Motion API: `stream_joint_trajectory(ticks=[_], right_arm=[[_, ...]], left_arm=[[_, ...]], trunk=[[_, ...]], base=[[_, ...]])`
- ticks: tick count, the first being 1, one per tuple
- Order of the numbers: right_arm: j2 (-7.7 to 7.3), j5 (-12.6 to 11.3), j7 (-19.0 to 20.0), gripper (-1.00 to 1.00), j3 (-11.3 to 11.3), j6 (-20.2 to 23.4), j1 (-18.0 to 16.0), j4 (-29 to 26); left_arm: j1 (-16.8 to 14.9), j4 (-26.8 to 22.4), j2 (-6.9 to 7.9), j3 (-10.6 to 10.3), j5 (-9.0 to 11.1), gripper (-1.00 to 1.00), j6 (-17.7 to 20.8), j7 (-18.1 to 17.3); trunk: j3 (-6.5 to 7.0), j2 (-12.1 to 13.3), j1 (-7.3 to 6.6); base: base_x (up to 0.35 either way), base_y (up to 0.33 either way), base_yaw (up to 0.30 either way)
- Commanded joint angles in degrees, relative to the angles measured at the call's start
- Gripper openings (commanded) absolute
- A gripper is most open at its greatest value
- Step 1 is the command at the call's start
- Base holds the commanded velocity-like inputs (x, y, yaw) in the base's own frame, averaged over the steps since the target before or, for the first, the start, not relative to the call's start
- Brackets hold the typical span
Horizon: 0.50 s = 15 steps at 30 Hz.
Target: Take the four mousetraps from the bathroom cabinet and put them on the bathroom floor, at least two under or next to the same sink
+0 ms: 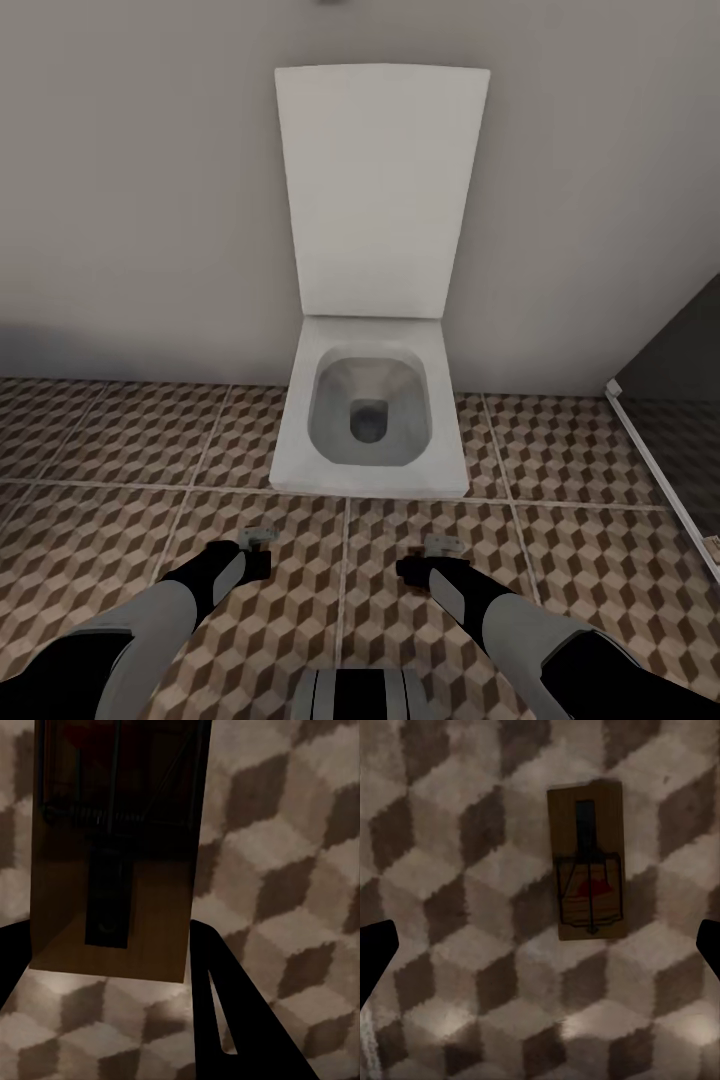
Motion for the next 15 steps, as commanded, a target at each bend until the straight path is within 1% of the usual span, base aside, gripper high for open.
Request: stream_joint_trajectory(ticks=[1,15], right_arm=[[-0.02,-0.44,-0.35,1.0,0.48,0.32,0.0,-0.13],[-0.02,-0.44,-0.35,1.0,0.48,0.31,0.0,-0.13]], left_arm=[[0.02,-0.13,-0.02,0.0,0.43,-1.0,0.35,0.41],[0.0,-0.13,-0.02,0.0,0.43,-1.0,0.35,0.41]], trunk=[[-0.04,-0.01,-0.01],[-0.04,-0.01,-0.01]], base=[[0.0,0.0,0.0],[0.0,0.0,0.0]])
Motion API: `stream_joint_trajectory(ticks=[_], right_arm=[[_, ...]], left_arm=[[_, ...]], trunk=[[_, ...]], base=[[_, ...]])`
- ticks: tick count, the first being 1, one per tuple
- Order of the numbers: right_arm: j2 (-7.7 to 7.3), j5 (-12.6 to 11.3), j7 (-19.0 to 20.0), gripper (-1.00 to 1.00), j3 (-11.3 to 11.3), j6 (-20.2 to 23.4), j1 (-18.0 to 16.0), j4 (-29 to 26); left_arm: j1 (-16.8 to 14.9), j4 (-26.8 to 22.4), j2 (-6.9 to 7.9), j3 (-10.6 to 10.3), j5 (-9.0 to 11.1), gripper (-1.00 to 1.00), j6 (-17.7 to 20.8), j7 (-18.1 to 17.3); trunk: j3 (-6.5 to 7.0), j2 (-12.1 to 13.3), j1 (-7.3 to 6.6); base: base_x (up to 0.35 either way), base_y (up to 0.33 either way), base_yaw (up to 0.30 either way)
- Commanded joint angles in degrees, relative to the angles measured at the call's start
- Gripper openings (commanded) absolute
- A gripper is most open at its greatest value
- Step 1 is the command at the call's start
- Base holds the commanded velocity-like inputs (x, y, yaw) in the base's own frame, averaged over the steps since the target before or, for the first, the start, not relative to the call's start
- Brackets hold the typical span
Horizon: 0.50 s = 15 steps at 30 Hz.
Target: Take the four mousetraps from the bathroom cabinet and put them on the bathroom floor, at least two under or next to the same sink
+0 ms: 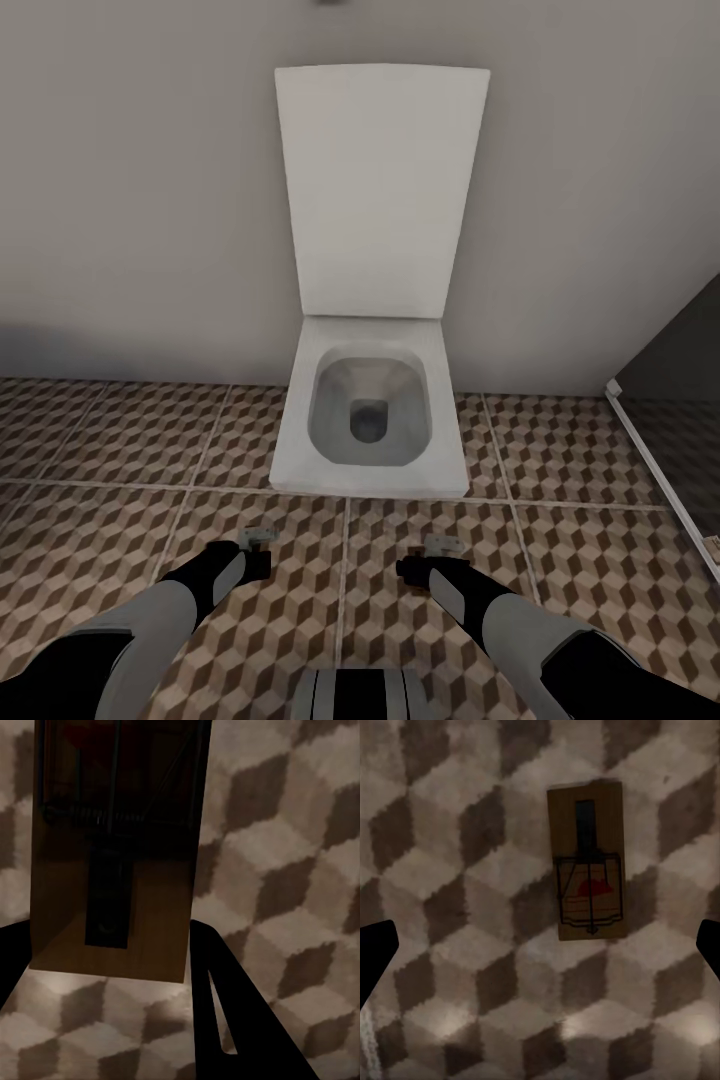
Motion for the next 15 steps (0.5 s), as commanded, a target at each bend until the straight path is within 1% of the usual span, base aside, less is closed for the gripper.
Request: stream_joint_trajectory(ticks=[1,15], right_arm=[[-0.02,-0.43,-0.35,1.0,0.48,0.32,0.0,-0.13],[-0.02,-0.43,-0.35,1.0,0.48,0.33,0.0,-0.13]], left_arm=[[0.0,-0.13,-0.02,0.0,0.43,-1.0,0.35,0.41],[0.0,-0.13,-0.04,0.0,0.43,-1.0,0.34,0.41]], trunk=[[-0.04,-0.01,-0.01],[-0.04,-0.01,-0.01]], base=[[0.0,0.0,0.0],[0.0,0.0,0.0]])
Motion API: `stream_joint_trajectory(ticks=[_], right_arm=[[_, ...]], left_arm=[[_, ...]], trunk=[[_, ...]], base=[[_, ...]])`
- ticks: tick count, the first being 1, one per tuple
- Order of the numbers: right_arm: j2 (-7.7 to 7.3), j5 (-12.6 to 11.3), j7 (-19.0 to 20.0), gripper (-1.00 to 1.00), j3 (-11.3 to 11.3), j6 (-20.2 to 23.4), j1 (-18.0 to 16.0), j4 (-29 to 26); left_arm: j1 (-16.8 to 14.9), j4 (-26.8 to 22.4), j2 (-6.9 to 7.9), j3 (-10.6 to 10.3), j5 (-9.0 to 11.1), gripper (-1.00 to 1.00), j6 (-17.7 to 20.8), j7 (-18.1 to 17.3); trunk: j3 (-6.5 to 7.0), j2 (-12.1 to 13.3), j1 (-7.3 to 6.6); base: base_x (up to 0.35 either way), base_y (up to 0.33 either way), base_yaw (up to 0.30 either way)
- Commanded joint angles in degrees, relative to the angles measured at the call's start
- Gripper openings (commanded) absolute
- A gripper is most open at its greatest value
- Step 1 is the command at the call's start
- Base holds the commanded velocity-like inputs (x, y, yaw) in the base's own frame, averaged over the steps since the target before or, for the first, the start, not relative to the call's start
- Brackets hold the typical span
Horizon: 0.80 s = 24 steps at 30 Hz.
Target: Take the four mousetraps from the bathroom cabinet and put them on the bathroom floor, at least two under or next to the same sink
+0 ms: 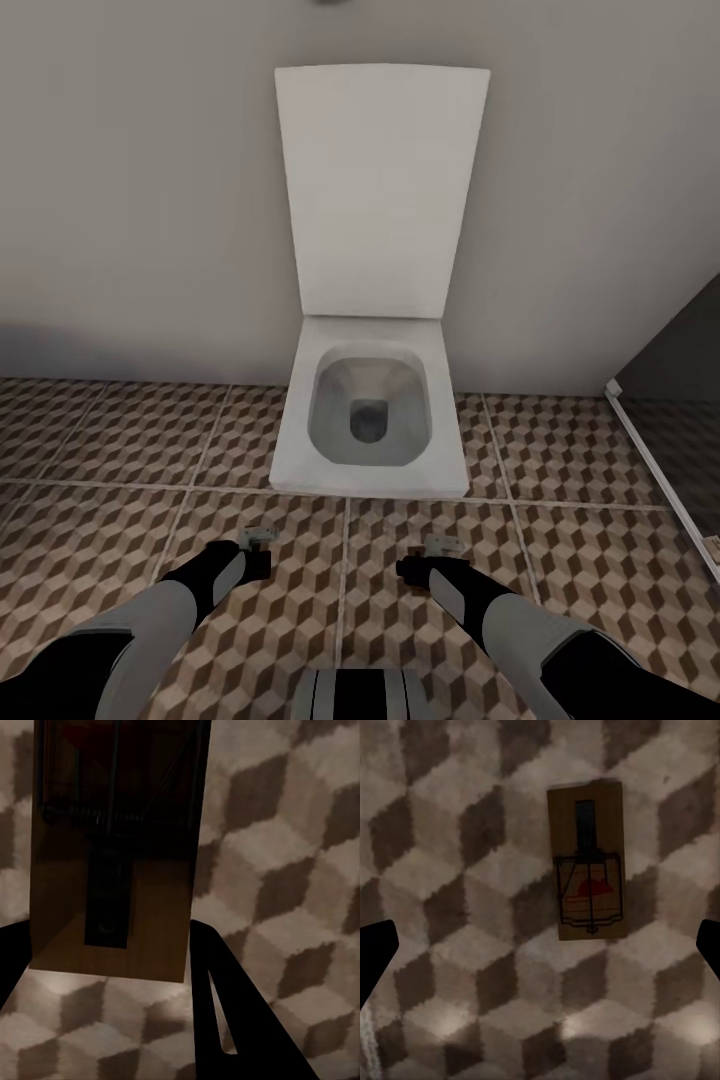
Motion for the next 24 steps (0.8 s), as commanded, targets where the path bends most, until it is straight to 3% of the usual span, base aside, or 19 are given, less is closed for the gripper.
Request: stream_joint_trajectory(ticks=[1,15,16,24], right_arm=[[-0.02,-0.44,-0.35,1.0,0.48,0.32,0.0,-0.13],[-0.02,-0.44,-0.35,1.0,0.48,0.32,0.0,-0.13],[-0.02,-0.44,-0.35,1.0,0.48,0.3,0.0,-0.13],[-0.01,-0.44,-0.35,1.0,0.48,0.32,0.0,-0.13]], left_arm=[[0.0,-0.13,-0.03,0.0,0.42,-1.0,0.35,0.41],[0.01,-0.13,-0.08,0.0,0.42,-1.0,0.3,0.41],[0.01,-0.13,-0.08,0.0,0.42,1.0,0.3,0.41],[0.02,-0.13,-0.08,0.0,0.42,1.0,0.28,0.41]], trunk=[[-0.04,-0.01,-0.01],[-0.04,-0.01,-0.01],[-0.04,-0.01,-0.01],[-0.04,-0.01,-0.01]], base=[[0.0,0.0,0.0],[0.0,0.0,0.0],[0.0,0.0,0.0],[0.0,0.0,0.0]])
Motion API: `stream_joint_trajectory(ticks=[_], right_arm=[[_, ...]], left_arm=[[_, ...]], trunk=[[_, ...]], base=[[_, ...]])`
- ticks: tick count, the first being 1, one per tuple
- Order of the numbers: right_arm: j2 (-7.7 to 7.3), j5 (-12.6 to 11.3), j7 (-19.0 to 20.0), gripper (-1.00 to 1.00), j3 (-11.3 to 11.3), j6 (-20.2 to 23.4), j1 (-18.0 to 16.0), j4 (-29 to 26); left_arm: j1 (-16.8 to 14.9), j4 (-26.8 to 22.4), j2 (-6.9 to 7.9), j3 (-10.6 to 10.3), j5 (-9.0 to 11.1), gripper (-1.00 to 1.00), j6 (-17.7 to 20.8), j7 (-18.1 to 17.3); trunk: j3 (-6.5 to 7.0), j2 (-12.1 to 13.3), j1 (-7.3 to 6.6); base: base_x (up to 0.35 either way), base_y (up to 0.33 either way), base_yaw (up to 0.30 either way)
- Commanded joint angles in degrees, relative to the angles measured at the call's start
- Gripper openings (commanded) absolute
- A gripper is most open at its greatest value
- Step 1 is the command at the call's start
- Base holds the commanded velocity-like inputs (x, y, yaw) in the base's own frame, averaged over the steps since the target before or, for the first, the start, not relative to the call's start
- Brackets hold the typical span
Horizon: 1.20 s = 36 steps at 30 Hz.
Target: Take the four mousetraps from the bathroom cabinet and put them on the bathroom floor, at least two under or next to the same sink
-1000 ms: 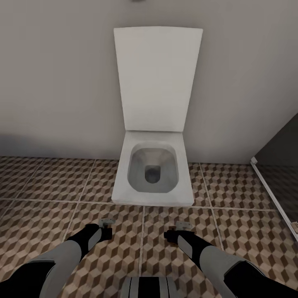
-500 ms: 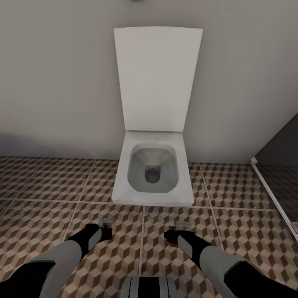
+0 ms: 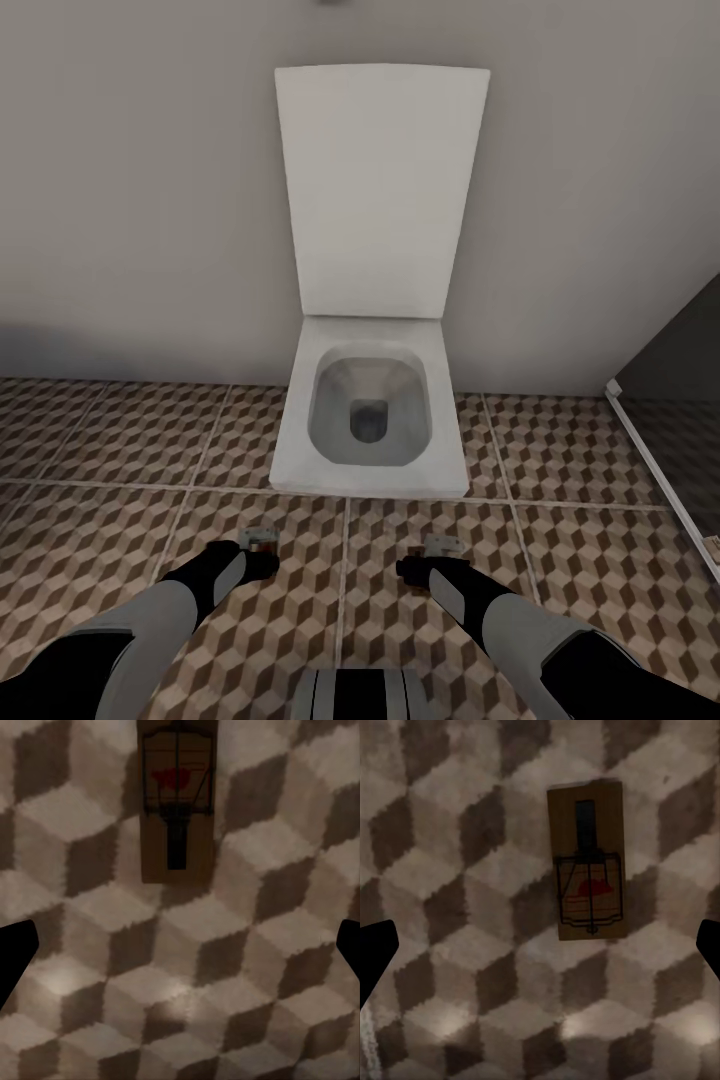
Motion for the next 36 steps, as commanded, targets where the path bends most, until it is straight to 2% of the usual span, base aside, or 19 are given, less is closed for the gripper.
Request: stream_joint_trajectory(ticks=[1,21,36], right_arm=[[-0.02,-0.44,-0.35,1.0,0.48,0.32,0.0,-0.13],[-0.02,-0.42,-0.35,1.0,0.48,0.3,0.0,-0.13],[-0.02,-0.43,-0.35,1.0,0.48,0.31,0.0,-0.13]], left_arm=[[0.02,-0.13,-0.02,0.03,0.61,1.0,0.33,0.34],[0.01,-0.13,-0.02,0.03,0.61,1.0,0.3,0.34],[0.0,-0.08,-0.05,0.03,0.61,1.0,0.31,0.38]], trunk=[[-0.04,-0.01,-0.01],[-0.04,-0.01,-0.01],[3.29,0.19,-0.4]], base=[[0.0,0.0,0.0],[0.0,0.0,0.0],[0.0,0.0,0.0]])
